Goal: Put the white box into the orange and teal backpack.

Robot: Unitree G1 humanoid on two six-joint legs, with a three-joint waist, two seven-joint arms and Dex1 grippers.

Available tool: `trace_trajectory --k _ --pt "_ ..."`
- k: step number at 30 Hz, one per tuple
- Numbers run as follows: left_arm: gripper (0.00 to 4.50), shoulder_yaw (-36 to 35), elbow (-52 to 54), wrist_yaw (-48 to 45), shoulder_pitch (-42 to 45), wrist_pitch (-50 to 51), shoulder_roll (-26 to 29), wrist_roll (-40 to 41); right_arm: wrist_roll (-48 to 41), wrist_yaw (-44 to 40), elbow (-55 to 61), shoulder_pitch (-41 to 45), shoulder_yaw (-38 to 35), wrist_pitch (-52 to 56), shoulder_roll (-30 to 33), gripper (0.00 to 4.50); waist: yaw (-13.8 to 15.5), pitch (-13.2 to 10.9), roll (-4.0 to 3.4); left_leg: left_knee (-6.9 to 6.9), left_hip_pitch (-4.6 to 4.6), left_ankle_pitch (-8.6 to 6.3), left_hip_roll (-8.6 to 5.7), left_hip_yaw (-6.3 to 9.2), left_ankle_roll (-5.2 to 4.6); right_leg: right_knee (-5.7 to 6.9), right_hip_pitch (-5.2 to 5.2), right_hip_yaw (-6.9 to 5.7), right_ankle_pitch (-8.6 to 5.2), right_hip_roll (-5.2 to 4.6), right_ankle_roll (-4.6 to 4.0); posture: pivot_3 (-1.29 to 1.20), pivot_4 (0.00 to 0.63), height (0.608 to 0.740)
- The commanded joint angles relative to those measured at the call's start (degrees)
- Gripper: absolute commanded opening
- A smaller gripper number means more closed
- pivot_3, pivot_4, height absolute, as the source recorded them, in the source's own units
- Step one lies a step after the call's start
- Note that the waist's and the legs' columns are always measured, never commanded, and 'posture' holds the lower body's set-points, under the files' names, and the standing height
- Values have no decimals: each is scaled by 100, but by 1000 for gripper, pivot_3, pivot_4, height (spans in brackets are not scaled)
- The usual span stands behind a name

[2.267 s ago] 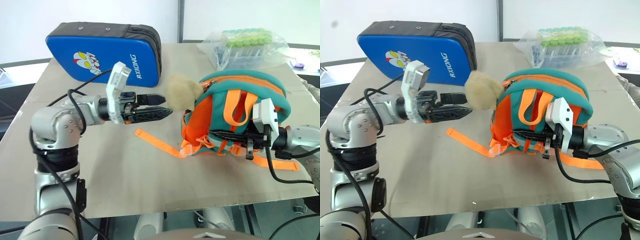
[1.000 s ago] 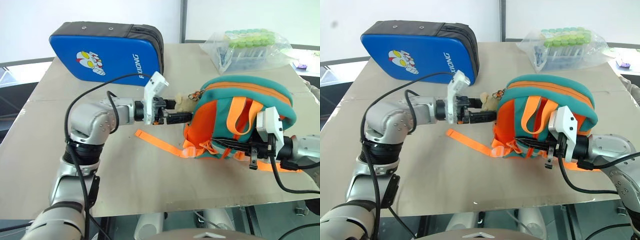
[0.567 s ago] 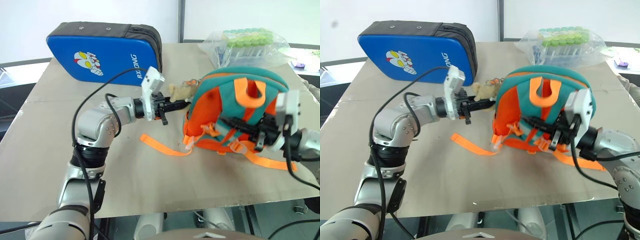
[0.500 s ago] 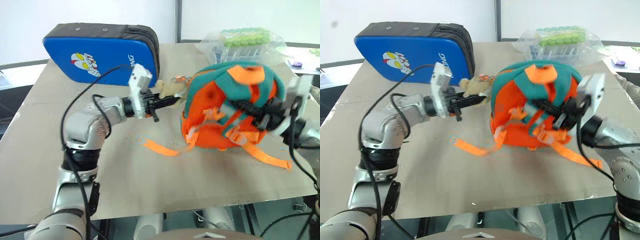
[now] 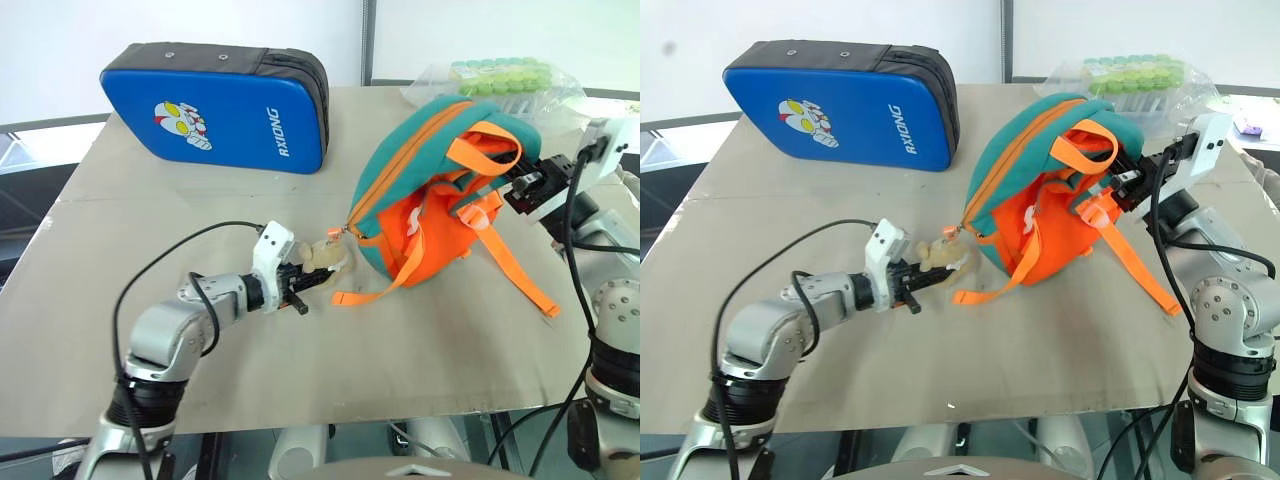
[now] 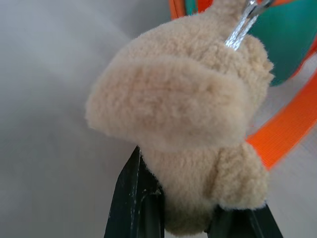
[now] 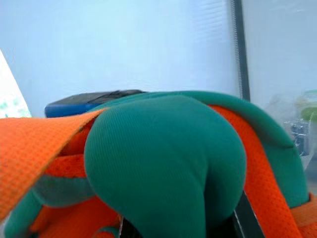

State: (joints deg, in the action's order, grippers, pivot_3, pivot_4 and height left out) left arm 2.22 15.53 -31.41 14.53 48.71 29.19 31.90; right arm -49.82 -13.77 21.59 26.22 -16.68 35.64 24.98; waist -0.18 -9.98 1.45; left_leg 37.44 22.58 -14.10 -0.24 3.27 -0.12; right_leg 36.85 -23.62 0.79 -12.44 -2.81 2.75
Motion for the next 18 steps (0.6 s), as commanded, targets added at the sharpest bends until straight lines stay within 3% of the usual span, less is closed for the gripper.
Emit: trace_trajectory --k 1,10,18 --pt "278 -6 -706 607 26 -194 -310 -526 -247 709 169 497 -857 -344 -20 0 1 0 0 1 -1 1 -2 0 0 2 0 0 1 0 -2 0 150 740" --pt "278 -10 -1448 527 870 -963 -384 -964 -1226 1631 420 1079 -734 -345 -258 0 -69 0 -2 -3 9 0 -1 -9 -1 3 -12 7 3 2 -2 0 150 740" --pt "278 -457 -1870 24 1297 -2202 -382 -878 -465 865 835 -151 91 8 288 0 -53 0 -2 -15 32 -1 -1 -15 -1 -10 -29 4 1 -2 0 0 150 740"
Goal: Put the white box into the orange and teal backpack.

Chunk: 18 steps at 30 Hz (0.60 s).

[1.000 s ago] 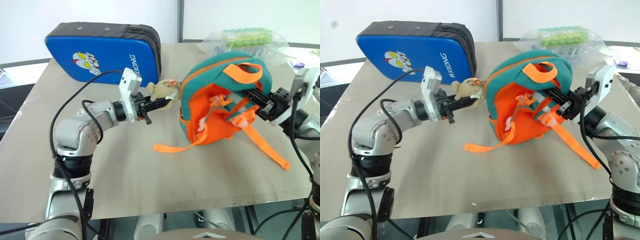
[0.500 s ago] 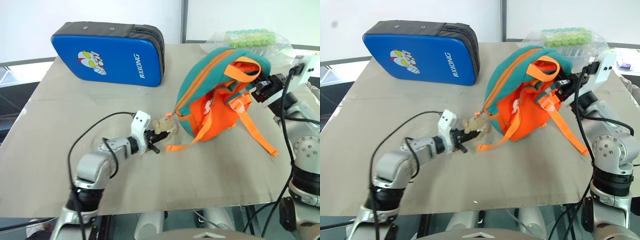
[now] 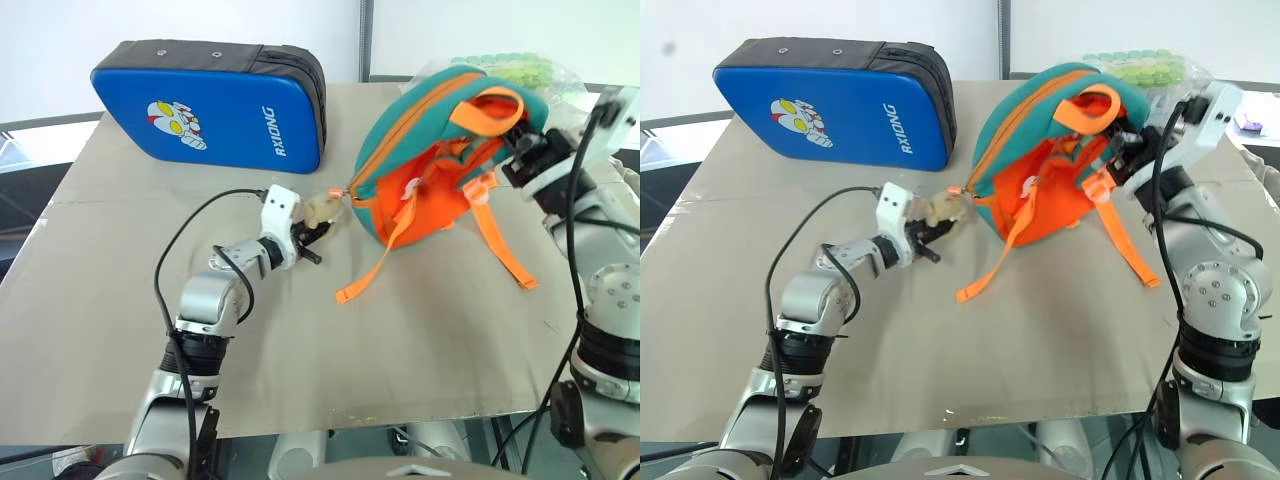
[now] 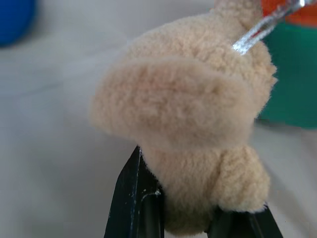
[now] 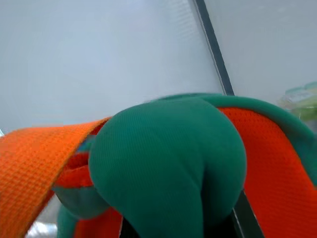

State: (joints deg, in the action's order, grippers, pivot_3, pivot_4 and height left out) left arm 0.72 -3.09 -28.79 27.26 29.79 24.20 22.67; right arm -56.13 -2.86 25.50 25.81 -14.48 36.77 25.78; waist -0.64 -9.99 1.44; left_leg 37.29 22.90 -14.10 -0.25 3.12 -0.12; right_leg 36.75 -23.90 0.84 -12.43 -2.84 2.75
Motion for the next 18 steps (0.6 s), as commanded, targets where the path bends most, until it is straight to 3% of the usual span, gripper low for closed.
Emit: trace_trajectory --k 1,3,4,7,10,12,18 --pt "278 -299 59 -423 -14 -358 148 96 489 -352 452 -312 52 -48 432 0 -13 0 0 1 -1 0 0 -3 0 1 0 3 0 -1 0 0 150 740" --pt "278 -298 223 -718 -148 -346 244 175 913 -811 453 -694 319 -12 846 0 -20 0 0 3 -12 0 -1 -11 -1 4 4 10 0 -1 1 0 150 740" --pt "1306 -378 345 -835 -245 -236 287 320 1089 -899 440 -844 342 -48 969 758 -23 1 0 4 -17 0 0 -11 -1 4 8 10 0 1 0 0 150 740" --pt "2692 -549 669 -1126 -576 -71 526 524 1142 -1353 556 -1158 236 -31 1292 2054 -44 0 0 4 -23 0 10 -11 -1 6 9 11 -1 10 0 0 150 740" --pt "4258 -843 1130 -1468 -1101 86 862 840 486 -2162 915 -1714 -219 298 1800 3621 -34 0 0 4 -27 0 31 -12 -1 8 10 12 -1 17 -1 0 150 740" --pt "4500 -1027 1485 -1640 -1453 175 1003 1090 249 -2650 1053 -2215 -590 444 2155 4464 -12 1 0 4 -27 0 37 -9 -1 6 14 8 -2 19 -2 0 150 740" --pt "4500 -1720 2568 -2174 -2996 -51 1248 1540 479 -4304 1063 -4030 -1793 -4 2468 4464 43 7 7 13 -25 -4 37 -18 -6 -11 28 10 -2 9 1 0 150 740"
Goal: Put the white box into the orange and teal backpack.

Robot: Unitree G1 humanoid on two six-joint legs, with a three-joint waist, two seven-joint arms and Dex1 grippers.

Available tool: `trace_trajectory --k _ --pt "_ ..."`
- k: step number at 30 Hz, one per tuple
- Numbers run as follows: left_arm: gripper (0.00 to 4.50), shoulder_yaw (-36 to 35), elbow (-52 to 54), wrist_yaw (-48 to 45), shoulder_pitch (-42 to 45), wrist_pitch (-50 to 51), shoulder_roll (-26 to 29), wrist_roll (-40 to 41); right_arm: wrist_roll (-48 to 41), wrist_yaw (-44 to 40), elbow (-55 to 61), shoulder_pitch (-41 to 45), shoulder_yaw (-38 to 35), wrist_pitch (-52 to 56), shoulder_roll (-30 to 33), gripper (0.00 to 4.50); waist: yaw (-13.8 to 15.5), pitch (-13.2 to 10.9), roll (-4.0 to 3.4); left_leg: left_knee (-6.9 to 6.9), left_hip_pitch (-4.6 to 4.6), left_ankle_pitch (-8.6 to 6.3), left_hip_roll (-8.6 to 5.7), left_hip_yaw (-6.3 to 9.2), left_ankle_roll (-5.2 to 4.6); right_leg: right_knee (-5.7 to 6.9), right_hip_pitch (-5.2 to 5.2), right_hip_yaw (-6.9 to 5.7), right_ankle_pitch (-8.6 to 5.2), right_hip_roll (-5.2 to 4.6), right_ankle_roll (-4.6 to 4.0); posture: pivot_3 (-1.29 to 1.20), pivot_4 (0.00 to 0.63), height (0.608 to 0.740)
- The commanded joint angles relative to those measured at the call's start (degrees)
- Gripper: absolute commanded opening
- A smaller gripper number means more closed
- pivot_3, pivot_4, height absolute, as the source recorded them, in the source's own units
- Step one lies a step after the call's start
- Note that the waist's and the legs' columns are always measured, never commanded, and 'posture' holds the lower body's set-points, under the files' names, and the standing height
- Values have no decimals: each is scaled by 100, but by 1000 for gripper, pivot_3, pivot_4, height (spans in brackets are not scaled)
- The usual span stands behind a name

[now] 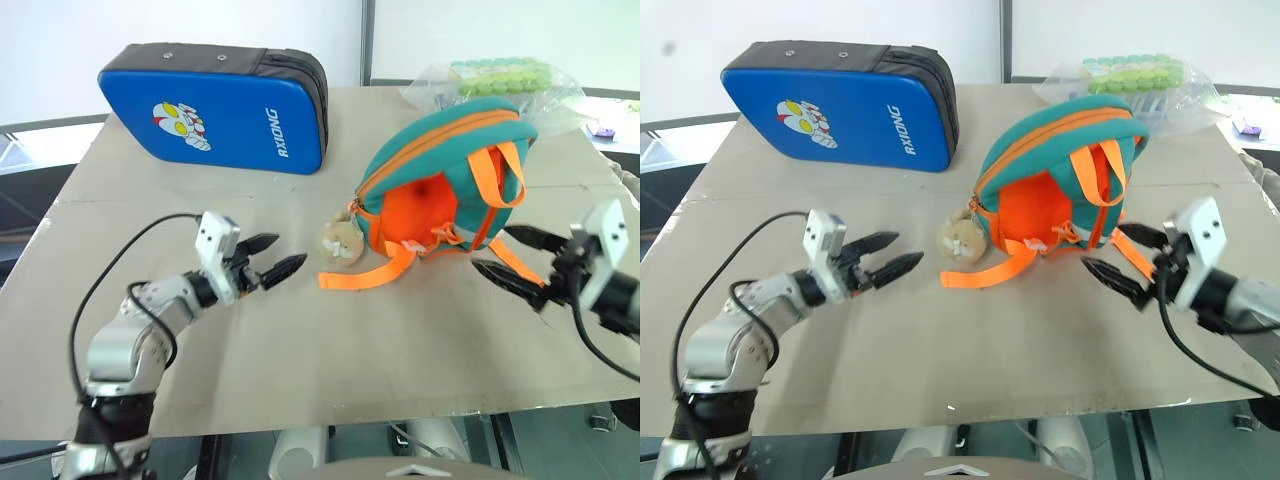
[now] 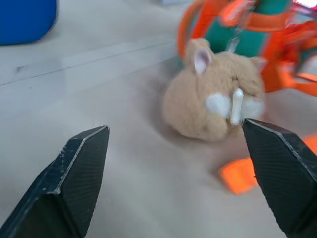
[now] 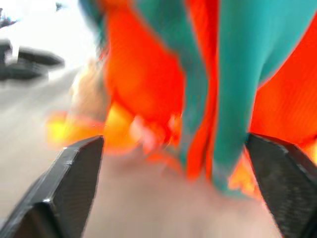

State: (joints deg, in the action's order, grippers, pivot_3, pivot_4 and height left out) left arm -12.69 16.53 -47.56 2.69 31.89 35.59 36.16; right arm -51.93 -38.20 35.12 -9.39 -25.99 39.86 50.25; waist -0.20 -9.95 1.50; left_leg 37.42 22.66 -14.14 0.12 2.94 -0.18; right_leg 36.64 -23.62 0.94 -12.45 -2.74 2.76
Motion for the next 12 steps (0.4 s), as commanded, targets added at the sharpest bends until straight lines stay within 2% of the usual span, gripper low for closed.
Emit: trace_trajectory --k 1,8,12 --pt "4500 -436 710 -353 -737 -343 123 186 124 -923 84 -679 -709 -436 -17 4464 0 3 -1 -3 -7 -3 1 -3 -4 -5 4 2 -1 0 0 0 150 740" --pt "4500 -972 941 -633 -2094 -711 321 -5 1339 -1378 -526 -1410 -735 -1629 -451 4464 -12 12 10 -2 -61 -5 18 -24 -5 5 33 11 -28 8 -3 0 150 740" --pt "4500 -1085 927 -604 -2345 -707 324 50 1848 -1471 -927 -1498 -741 -2202 -597 4464 -9 14 14 -1 -69 -6 20 -37 -4 4 35 18 -30 4 -2 0 150 740"
